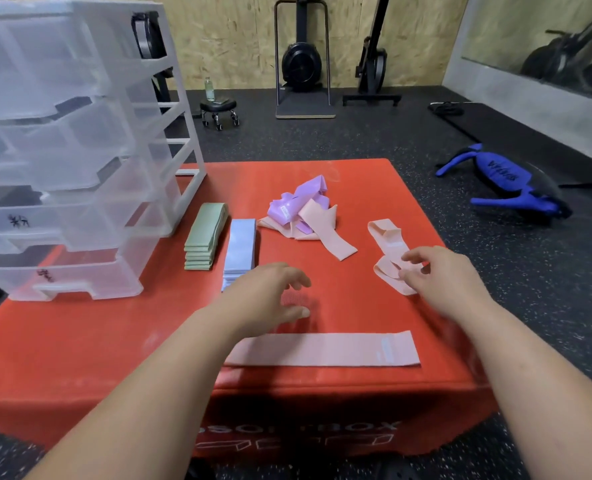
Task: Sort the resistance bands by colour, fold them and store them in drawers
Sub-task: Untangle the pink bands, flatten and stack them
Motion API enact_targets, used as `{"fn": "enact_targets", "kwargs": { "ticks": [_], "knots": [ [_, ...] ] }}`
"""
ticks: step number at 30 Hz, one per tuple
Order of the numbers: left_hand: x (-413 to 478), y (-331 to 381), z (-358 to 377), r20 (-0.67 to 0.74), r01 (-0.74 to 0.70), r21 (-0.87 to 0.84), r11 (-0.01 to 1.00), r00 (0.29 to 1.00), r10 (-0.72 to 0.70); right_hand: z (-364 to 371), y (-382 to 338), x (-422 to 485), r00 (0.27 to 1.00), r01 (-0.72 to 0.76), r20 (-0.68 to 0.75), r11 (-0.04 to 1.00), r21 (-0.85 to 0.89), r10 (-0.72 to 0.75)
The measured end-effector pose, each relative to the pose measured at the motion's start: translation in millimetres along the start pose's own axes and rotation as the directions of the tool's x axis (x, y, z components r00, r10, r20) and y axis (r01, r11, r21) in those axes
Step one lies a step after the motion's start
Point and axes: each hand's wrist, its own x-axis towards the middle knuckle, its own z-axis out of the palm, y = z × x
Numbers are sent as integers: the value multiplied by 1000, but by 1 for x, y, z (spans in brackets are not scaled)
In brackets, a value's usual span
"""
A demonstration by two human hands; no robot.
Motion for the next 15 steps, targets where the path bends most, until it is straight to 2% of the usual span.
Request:
{"fn": "enact_targets", "kwargs": {
  "ticks": [8, 15],
  "knots": [
    [49, 3, 22, -14, 7, 10, 1000, 1000, -6, 24, 9, 51, 1000, -3, 24, 998, -63, 5],
    [73, 7, 36, -16, -19, -3, 1000, 1000, 19, 52, 13, 87, 977, 36, 212, 977, -208, 9]
  ]
}}
